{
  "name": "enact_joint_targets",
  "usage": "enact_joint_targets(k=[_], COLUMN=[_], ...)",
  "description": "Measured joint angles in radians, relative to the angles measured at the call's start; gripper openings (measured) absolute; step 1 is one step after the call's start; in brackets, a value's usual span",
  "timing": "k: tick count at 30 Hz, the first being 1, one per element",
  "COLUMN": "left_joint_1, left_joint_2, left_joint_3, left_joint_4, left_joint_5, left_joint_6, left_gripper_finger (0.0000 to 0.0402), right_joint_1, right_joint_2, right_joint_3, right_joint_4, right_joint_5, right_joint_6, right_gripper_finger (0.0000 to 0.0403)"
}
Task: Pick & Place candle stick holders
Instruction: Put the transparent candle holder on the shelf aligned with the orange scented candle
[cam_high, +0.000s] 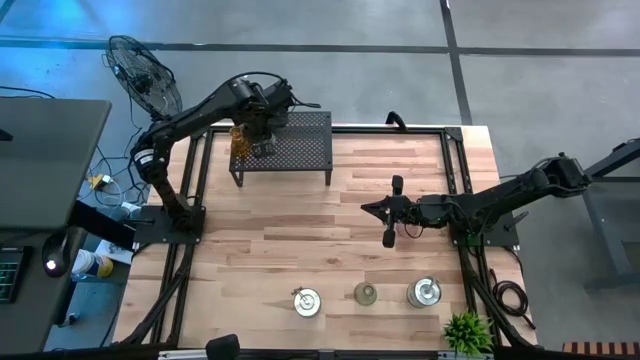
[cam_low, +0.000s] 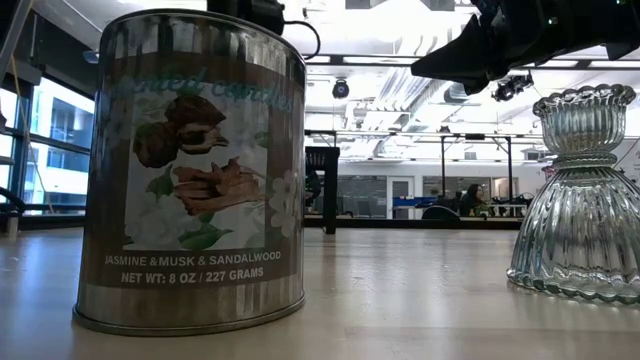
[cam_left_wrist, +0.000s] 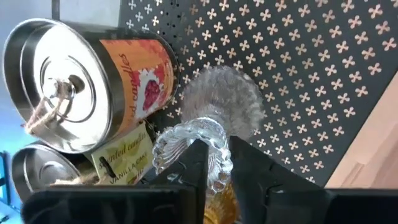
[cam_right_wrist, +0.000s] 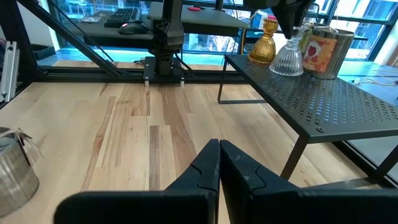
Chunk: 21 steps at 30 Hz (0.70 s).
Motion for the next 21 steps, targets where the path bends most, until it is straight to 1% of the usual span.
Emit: enact_joint_targets(k=[3, 6, 21], left_joint_1=[0.0, 0.0, 0.0], left_joint_2=[0.001, 0.001, 0.001], left_joint_3=[-0.001, -0.001, -0.001], left_joint_4=[-0.001, -0.001, 0.028], left_joint_5=[0.002, 0.001, 0.001], left_joint_6=[0.0, 0.0, 0.005], left_gripper_finger=[0.0081, 0.0092, 0.0097], right_joint_1=[0.0, 0.0, 0.0], right_joint_2=[0.0, 0.0, 0.0], right_joint_3=[0.0, 0.0, 0.0], right_joint_4=[0.0, 0.0, 0.0], right_joint_5=[0.0, 0.0, 0.0], right_joint_6=[0.0, 0.0, -0.002], right_gripper_finger=[0.0001, 0.0002, 0.0001])
